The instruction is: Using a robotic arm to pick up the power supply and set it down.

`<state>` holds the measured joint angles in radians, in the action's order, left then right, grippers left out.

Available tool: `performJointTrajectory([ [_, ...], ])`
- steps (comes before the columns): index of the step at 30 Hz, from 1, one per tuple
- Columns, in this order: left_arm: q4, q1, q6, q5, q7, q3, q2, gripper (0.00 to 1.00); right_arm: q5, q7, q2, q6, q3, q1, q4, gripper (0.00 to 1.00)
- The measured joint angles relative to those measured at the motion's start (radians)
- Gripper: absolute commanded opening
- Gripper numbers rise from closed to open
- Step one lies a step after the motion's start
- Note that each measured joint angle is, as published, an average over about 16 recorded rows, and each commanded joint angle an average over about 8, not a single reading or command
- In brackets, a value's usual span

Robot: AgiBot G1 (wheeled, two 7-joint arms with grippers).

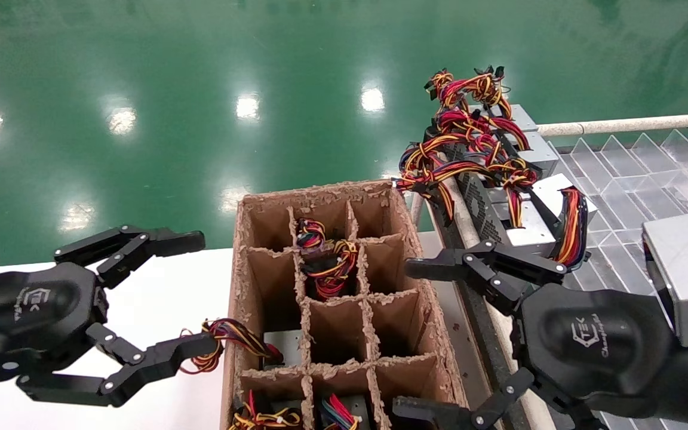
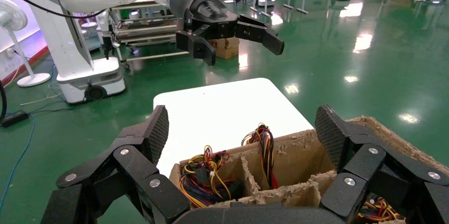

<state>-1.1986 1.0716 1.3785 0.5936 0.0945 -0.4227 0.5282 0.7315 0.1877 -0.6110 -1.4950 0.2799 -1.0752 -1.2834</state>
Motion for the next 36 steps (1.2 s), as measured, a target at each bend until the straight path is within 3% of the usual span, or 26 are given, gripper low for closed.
performJointTrajectory([
  [13, 0.0, 0.0, 0.0, 0.0, 0.0, 0.0, 0.0, 1.0, 0.0, 0.0, 0.0, 0.0, 0.0, 0.0, 0.0, 1.0],
  [14, 0.0, 0.0, 0.0, 0.0, 0.0, 0.0, 0.0, 0.93, 0.0, 0.0, 0.0, 0.0, 0.0, 0.0, 0.0, 1.0],
  [21, 0.0, 0.0, 0.0, 0.0, 0.0, 0.0, 0.0, 0.05, 0.008, 0.003, -0.001, 0.007, 0.002, -0.005, -0.003, 1.0],
  [22, 0.0, 0.0, 0.0, 0.0, 0.0, 0.0, 0.0, 0.0, 0.014, 0.006, -0.002, 0.012, 0.004, -0.009, -0.005, 1.0],
  [29, 0.0, 0.0, 0.0, 0.0, 0.0, 0.0, 0.0, 0.0, 0.132, 0.061, -0.038, 0.091, 0.049, -0.08, -0.02, 1.0],
  [36, 0.0, 0.0, 0.0, 0.0, 0.0, 0.0, 0.0, 0.0, 0.364, 0.162, -0.145, 0.212, 0.156, -0.208, -0.005, 1.0],
])
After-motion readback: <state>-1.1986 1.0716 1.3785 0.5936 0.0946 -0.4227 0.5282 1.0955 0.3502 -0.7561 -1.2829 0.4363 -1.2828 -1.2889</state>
